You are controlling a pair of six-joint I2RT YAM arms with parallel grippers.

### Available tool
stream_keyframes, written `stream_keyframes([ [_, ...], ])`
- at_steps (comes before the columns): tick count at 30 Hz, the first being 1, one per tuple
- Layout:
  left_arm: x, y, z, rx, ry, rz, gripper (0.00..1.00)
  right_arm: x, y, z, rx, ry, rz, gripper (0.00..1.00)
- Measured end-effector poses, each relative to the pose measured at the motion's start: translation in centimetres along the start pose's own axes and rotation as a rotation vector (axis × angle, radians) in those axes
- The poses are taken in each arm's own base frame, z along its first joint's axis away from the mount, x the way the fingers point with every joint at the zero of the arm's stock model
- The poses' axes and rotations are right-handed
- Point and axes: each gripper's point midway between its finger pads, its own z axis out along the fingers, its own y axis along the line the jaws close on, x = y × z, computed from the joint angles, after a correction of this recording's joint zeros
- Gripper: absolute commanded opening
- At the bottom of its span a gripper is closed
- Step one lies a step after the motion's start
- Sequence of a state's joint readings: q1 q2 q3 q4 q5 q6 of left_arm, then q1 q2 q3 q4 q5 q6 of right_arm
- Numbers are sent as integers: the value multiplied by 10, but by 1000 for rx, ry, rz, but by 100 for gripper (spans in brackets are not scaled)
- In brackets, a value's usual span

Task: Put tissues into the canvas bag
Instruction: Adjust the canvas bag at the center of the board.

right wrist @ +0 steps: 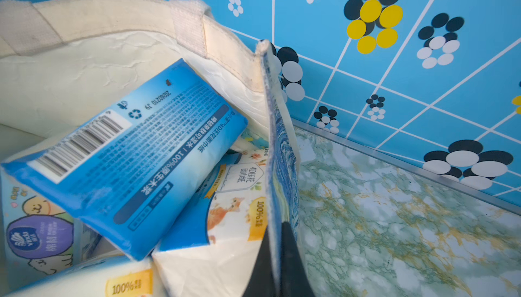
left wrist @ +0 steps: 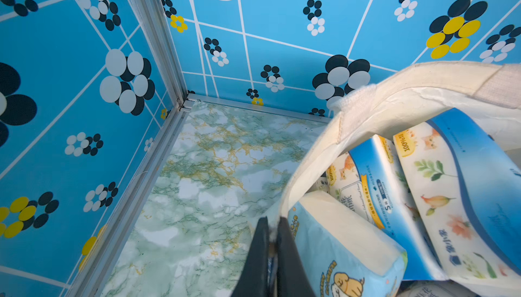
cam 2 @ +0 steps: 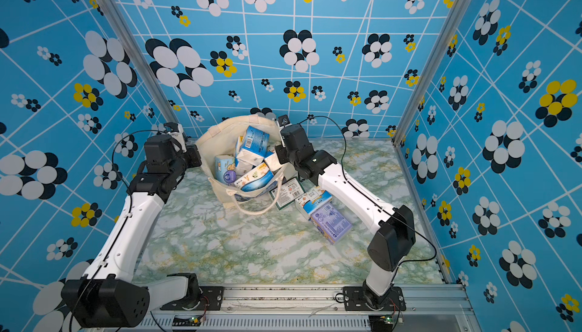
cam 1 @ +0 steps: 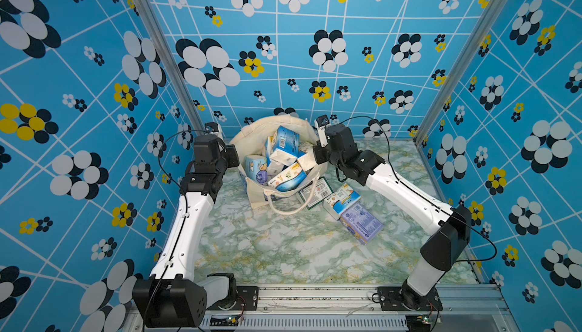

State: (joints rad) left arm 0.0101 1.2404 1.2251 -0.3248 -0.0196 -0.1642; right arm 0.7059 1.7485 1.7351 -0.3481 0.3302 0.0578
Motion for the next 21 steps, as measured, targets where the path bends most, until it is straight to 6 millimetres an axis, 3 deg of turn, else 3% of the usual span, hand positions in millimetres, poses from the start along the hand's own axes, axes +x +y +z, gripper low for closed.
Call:
stream_keyframes([
  [5,8,-9,21,19,20,2,0,3,0,34,22,23,-22,0],
  [11,12,-31,19,63,28,26,0,12,-1,62,29,61,-18,3],
  [14,12,-27,15,44,32,29,0,9,-5,65,6,63,17,17],
  [19,12,-25,12,35,41,35,0,6,-9,63,-56,47,99,68],
  [21,12,-24,11,34,41,35,0,8,-12,53,-93,52,139,79],
])
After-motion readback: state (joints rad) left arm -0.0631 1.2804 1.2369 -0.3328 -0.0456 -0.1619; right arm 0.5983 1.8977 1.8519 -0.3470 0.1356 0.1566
